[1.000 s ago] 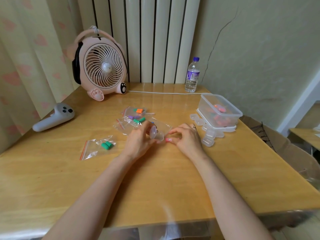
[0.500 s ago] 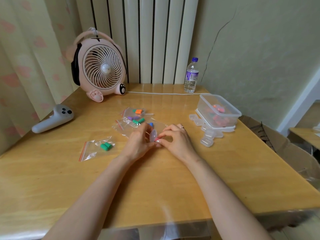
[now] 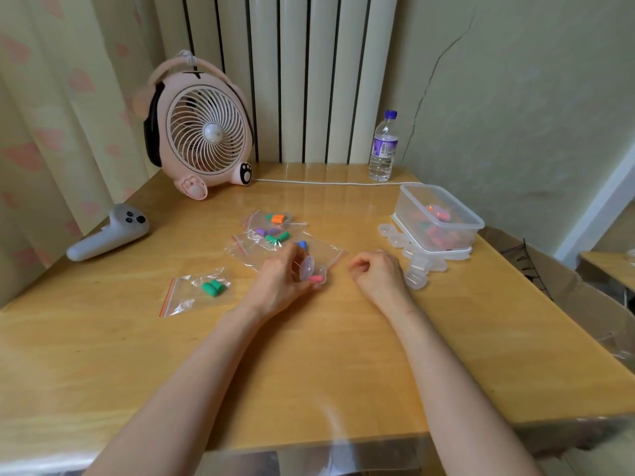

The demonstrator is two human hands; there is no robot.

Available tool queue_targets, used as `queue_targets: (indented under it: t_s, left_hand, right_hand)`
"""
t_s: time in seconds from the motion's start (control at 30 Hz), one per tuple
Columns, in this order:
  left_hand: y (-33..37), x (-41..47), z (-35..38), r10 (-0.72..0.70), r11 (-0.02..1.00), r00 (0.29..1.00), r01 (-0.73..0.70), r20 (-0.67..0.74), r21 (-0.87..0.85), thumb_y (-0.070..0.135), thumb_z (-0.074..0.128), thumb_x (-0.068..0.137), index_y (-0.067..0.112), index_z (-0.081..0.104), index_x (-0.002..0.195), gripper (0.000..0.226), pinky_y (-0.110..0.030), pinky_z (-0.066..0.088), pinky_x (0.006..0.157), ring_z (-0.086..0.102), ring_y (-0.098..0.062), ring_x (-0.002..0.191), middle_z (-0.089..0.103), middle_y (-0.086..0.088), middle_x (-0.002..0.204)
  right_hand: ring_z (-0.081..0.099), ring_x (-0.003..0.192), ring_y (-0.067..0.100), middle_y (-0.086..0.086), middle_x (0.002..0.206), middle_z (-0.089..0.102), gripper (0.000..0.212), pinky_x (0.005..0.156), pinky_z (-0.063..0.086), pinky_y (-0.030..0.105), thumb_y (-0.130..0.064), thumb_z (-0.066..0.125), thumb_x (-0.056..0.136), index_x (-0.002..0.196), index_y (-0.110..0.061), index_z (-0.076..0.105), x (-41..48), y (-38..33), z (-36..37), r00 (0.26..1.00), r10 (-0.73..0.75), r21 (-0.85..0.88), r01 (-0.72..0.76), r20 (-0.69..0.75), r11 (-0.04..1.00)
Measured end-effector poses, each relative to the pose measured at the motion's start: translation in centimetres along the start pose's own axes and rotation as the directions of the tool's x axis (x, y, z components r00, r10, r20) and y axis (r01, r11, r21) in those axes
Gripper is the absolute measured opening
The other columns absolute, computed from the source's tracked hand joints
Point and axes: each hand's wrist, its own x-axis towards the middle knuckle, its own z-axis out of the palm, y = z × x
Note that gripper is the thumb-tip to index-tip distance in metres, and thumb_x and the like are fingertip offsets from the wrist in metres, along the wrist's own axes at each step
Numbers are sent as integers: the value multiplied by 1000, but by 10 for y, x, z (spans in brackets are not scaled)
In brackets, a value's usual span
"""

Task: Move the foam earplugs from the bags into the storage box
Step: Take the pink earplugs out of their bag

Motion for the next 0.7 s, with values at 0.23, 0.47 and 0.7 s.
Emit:
queue_targets:
  t_s: [0.23,0.47,0.7]
  left_hand:
    - [1,0,3,89,994,995,-86,39,-61,29,82,68,17,50,91,42,-35,53,69,61,-22,75,63,-5,89]
    - [3,-1,3,142,989,989,-139,44,-58,24,83,67,11,54,97,43,-24,50,69,58,-11,72,60,2,88]
    - [1,1,4,182,983,982,-184,-59,-29,12,78,71,7,58,102,37,-20,49,71,57,-17,78,52,-5,100]
  right_hand:
    - [54,65,2,-3,75,62,26,66,44,12,-2,74,73,96,-14,68,-11,-22,2,985,-170,451,165,-30,877]
    - [54,72,9,-4,81,61,40,71,45,21,0,72,68,102,-19,62,-11,-20,17,965,-260,318,255,-26,913]
    - [60,59,17,3,72,66,5,55,44,24,-21,64,86,89,-21,60,-7,-20,8,996,-32,609,-24,81,793]
